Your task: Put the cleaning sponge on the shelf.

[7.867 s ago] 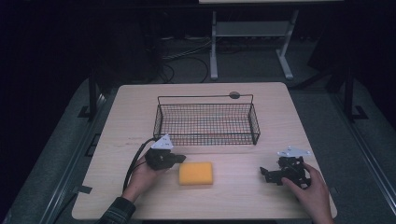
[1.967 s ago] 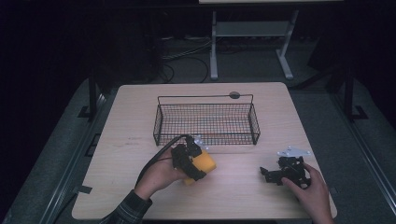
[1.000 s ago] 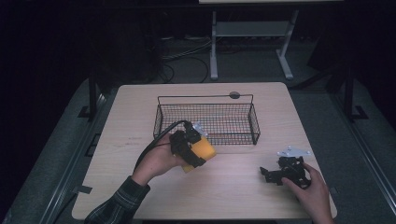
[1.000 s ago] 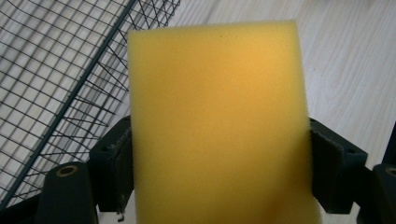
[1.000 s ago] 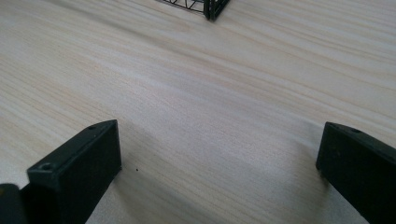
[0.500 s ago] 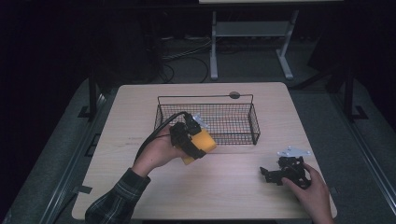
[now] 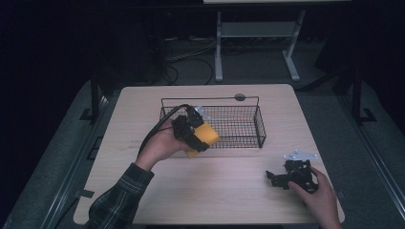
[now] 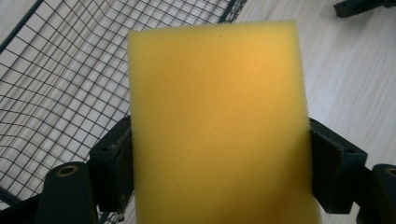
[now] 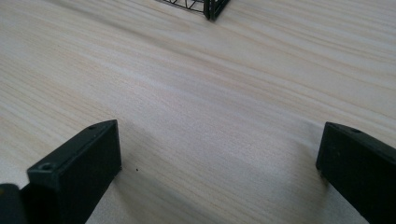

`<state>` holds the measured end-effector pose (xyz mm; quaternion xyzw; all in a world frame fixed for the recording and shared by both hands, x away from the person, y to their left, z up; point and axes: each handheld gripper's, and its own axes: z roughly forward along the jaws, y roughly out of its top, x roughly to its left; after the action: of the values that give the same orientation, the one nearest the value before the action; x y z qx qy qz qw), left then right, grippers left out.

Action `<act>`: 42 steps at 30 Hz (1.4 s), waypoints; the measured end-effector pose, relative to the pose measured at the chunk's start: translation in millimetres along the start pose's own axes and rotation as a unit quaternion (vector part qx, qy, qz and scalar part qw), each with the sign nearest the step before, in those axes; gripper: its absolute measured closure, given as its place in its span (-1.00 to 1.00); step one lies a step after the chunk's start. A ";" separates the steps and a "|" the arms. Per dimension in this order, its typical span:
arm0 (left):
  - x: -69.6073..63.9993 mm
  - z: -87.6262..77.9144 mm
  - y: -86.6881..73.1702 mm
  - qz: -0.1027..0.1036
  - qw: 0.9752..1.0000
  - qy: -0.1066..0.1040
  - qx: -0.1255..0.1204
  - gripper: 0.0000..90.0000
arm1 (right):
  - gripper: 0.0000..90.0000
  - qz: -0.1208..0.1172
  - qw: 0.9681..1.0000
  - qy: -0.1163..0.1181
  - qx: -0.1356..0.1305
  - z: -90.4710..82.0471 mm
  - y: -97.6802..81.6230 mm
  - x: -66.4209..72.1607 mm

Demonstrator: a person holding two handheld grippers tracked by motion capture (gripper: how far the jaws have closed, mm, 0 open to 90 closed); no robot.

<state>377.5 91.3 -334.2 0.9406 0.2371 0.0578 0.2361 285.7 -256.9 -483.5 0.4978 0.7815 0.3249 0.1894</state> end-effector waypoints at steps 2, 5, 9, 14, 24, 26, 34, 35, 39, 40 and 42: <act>2.8 0.2 0.7 -0.003 1.000 0.001 0.000 -0.51 | -1.00 0.000 1.000 0.000 0.000 0.0 0.0 0.0; 7.4 0.9 1.3 -0.007 1.000 0.003 0.001 -0.51 | -1.00 0.000 1.000 0.000 0.000 0.0 0.0 0.0; 14.8 1.7 1.5 -0.013 1.000 0.007 0.003 -0.51 | -1.00 0.000 1.000 0.000 0.000 0.0 0.0 0.0; 24.4 3.1 1.1 -0.019 1.000 0.011 0.007 -0.51 | -1.00 0.000 1.000 0.000 0.000 0.0 0.0 0.0; 42.6 7.7 -0.2 -0.040 0.999 0.018 0.012 -0.51 | -1.00 0.000 1.000 -0.001 0.000 0.0 0.0 0.0; 46.3 8.7 -0.3 -0.042 0.999 0.021 0.013 -0.51 | -1.00 0.000 1.000 0.000 0.000 0.1 0.0 0.0; 59.9 13.0 -0.9 -0.059 0.998 0.029 0.013 -0.51 | -1.00 -0.001 1.000 0.000 0.000 0.1 0.0 -0.1; 61.5 13.6 -1.0 -0.062 0.998 0.032 0.013 -0.51 | -1.00 0.000 1.000 0.000 0.000 0.1 0.0 -0.1; 68.5 15.6 -1.5 -0.066 0.997 0.038 0.014 -0.51 | -1.00 -0.001 1.000 0.000 0.000 0.1 0.0 -0.2; 70.1 16.2 -1.6 -0.068 0.997 0.039 0.013 -0.51 | -1.00 -0.001 1.000 0.000 0.000 0.1 0.0 -0.2; 73.4 17.0 -2.2 -0.072 0.996 0.043 0.013 -0.51 | -1.00 -0.001 1.000 0.000 0.000 0.1 0.0 -0.1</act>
<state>445.0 120.7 -350.5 0.9207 0.3150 0.0777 0.2168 285.8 -256.9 -483.6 0.4974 0.7818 0.3245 0.1897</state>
